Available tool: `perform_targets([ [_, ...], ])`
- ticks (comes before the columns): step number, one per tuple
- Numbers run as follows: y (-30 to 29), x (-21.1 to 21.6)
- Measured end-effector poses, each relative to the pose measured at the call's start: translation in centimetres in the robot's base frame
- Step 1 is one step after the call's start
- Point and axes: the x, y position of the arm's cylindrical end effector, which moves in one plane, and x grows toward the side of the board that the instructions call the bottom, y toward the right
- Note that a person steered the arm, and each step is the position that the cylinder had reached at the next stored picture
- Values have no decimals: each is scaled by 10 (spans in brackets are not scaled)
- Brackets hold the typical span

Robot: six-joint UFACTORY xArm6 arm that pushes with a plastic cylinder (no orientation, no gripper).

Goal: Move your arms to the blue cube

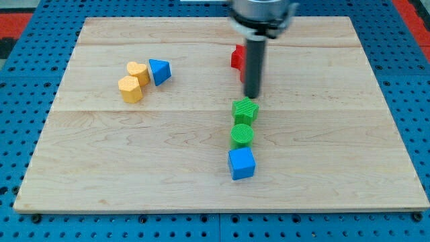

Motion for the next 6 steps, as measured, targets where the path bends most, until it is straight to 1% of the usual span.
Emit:
perform_targets([
  [1,63,76],
  [2,0,182],
  [3,-98,174],
  [4,-95,141],
  [5,-79,190],
  [6,-4,177],
])
